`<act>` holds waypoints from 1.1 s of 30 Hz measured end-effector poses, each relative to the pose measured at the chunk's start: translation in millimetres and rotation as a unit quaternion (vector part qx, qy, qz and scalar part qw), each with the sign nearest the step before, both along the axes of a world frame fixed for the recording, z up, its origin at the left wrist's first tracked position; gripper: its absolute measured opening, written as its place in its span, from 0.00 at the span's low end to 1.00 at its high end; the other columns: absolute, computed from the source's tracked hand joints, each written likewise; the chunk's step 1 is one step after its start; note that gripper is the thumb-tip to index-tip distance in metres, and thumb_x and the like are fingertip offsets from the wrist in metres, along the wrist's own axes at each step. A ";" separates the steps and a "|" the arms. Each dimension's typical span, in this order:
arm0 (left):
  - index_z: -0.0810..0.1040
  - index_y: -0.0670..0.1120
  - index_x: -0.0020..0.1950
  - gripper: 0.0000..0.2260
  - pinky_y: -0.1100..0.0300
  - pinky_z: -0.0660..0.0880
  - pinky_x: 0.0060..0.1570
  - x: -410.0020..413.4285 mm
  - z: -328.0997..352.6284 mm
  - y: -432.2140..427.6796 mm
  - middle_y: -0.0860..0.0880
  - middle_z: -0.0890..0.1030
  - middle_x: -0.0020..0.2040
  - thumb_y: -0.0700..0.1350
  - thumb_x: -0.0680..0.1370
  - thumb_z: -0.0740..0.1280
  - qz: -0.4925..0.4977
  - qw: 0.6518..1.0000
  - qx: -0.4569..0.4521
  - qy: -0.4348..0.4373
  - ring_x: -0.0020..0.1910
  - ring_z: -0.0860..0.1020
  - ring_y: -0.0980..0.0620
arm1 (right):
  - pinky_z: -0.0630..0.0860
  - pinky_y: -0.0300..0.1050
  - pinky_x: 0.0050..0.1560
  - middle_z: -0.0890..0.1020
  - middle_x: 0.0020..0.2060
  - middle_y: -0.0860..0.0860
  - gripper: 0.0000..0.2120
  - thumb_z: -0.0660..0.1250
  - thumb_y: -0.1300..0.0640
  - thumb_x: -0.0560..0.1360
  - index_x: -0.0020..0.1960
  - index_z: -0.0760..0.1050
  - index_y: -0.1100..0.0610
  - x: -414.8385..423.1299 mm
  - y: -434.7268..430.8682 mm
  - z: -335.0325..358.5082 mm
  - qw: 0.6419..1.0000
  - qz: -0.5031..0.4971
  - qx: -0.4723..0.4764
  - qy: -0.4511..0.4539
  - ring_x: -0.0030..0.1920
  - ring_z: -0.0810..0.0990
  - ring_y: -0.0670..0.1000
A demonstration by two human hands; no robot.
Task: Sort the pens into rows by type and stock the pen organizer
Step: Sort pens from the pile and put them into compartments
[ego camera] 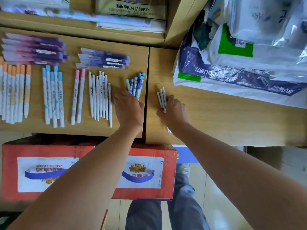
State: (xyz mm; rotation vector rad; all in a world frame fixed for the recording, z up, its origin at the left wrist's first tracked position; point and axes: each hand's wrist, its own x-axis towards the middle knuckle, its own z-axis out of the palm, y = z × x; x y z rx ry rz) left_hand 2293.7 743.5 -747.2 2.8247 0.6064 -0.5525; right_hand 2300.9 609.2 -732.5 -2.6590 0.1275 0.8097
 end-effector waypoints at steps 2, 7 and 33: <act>0.68 0.35 0.61 0.18 0.54 0.69 0.53 -0.1 -0.6 0.8 0.38 0.73 0.55 0.46 0.78 0.60 -0.006 1.000 0.001 0.003 0.53 0.72 0.43 | 0.67 0.47 0.40 0.78 0.47 0.59 0.14 0.66 0.54 0.74 0.54 0.68 0.61 -1.7 -1.0 -0.9 1.000 0.004 -0.001 -0.009 0.48 0.78 0.61; 0.68 0.35 0.60 0.16 0.55 0.69 0.46 0.7 1.1 2.1 0.38 0.73 0.55 0.45 0.78 0.59 -0.011 1.000 -0.014 -0.002 0.51 0.74 0.43 | 0.65 0.46 0.40 0.77 0.45 0.58 0.12 0.65 0.55 0.75 0.52 0.68 0.61 -5.0 -2.5 -4.6 1.000 0.009 0.000 -0.026 0.46 0.77 0.61; 0.64 0.42 0.50 0.08 0.40 0.78 0.34 -19.4 28.7 -21.9 0.33 0.77 0.44 0.46 0.77 0.58 0.081 0.920 -0.382 0.025 0.38 0.78 0.31 | 0.72 0.44 0.35 0.82 0.41 0.58 0.04 0.60 0.62 0.77 0.49 0.64 0.60 -10.5 -36.1 25.7 0.978 -0.105 0.169 0.061 0.40 0.80 0.56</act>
